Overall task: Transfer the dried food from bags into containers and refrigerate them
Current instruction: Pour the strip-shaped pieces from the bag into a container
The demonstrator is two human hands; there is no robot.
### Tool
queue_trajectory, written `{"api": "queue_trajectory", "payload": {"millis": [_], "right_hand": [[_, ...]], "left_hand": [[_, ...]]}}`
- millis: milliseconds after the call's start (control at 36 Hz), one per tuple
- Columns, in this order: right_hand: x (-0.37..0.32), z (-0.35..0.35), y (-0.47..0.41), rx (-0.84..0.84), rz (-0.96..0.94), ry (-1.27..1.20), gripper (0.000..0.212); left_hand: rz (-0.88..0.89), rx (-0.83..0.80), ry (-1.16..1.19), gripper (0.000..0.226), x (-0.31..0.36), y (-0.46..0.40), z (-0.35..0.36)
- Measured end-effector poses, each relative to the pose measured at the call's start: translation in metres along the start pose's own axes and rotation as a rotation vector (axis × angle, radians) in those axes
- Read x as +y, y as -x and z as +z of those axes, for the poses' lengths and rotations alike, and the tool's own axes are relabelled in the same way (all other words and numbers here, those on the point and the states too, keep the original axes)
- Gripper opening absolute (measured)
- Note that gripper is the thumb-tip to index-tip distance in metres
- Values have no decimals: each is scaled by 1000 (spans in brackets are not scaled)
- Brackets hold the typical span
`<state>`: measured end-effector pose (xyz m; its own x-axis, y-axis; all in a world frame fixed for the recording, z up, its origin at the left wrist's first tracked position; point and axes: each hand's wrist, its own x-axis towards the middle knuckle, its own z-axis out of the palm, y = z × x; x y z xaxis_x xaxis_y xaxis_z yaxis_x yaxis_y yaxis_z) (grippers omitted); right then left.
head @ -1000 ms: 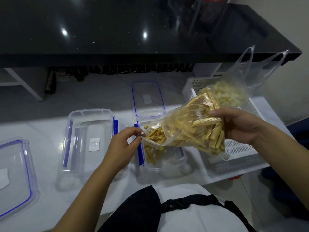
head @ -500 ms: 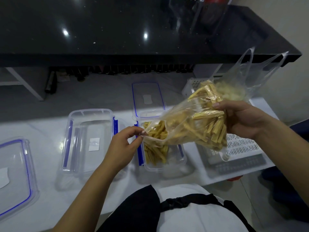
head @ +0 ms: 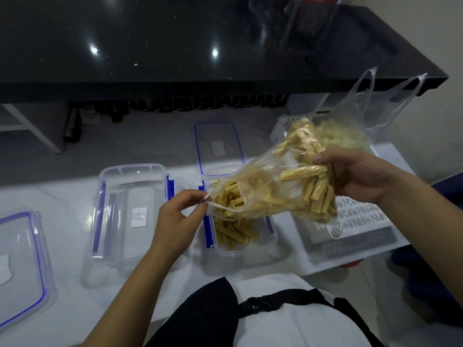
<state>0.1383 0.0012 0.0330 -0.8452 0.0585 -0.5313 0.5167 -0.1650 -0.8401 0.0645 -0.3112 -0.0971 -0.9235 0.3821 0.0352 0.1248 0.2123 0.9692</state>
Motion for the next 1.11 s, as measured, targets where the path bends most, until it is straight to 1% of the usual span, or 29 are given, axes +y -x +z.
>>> {"api": "queue_trajectory", "payload": {"millis": [83,222,306,389,472,556,639,694,722,806,833,889,972,1028,1056,1111], "right_hand": [[4,1,-2,45,7,27,21],[1,0,1,18,2,9,16],[-2,0,2,0,7,21,29],[-7,3,3,-29,-10,1,16],[-8,3,2,-47,-30,-38,17],[-1,7,-3,-28,-23,3,6],[11,13,-11,36,22,124,16],[16,13,-13,70,54,113,27],[16,12,-13,66,56,92,25],[12,6,-11,23,19,48,11],[9,5,-9,14,6,43,8],[4,3,-7,7,-9,42,10],[-2,4,-4,4,-5,52,22],[-3,4,-2,2,-10,51,26],[-3,4,-1,-3,-15,54,26],[-2,2,0,-21,-28,65,17]], "left_hand": [[-40,-23,-21,21,-3,2,3],[-54,-64,-36,22,-4,5,7],[-39,-76,-31,28,-2,5,10],[-35,-90,-49,26,-1,4,11],[-37,-80,-63,21,-2,3,10],[-60,-59,-104,17,-5,3,10],[-72,-60,-143,19,-9,3,11],[-69,-70,-152,20,-10,4,11],[-64,-75,-149,22,-10,5,12],[-47,-83,-113,29,-6,6,11],[-39,-88,-97,30,-4,5,11],[-28,-105,-74,28,1,5,10],[-33,-162,-55,26,6,4,7],[-46,-248,-40,26,8,5,4],[-57,-304,-29,26,8,6,3],[-85,-423,2,27,8,7,-1]]}}
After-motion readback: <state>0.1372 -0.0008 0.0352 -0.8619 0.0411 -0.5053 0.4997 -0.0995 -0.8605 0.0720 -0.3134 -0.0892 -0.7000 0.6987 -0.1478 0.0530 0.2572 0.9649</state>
